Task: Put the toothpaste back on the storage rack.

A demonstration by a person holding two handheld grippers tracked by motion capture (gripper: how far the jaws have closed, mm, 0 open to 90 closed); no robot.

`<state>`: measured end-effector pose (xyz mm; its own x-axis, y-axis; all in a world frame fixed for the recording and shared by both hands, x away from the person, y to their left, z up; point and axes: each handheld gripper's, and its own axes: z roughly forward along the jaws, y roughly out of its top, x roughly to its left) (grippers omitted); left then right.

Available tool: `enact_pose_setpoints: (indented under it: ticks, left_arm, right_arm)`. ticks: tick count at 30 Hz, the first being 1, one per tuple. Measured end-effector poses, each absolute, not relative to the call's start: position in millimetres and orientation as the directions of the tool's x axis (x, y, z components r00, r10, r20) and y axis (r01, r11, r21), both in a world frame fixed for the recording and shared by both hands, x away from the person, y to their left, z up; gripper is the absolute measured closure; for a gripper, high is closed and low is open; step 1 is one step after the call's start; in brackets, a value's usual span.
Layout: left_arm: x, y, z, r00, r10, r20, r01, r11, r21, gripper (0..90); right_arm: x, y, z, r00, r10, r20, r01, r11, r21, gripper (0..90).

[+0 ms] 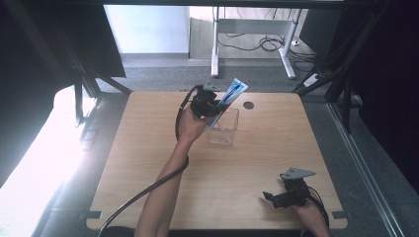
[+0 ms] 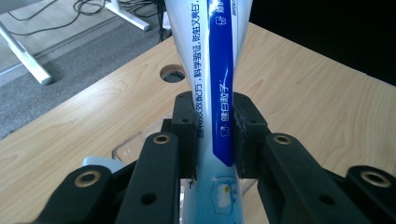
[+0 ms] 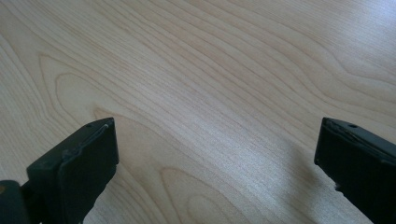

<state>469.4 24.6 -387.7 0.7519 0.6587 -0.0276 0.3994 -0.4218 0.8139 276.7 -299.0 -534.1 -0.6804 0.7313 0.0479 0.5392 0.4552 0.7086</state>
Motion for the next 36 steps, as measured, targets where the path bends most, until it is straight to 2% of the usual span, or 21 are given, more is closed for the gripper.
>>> enact_pose_setpoints:
  ticks: [23,36]
  left_arm:
    - [493,5,-393,0.752,0.659,0.012,0.339,-0.402,0.850,74.2]
    - [494,-4,-419,0.760,0.648,0.048,0.315,-0.431,0.846,74.1]
  right_arm:
    - [277,-300,-535,-0.683,0.728,0.057,0.543,0.455,0.706,0.0]
    - [277,-300,-535,-0.687,0.725,0.057,0.543,0.459,0.704,0.0]
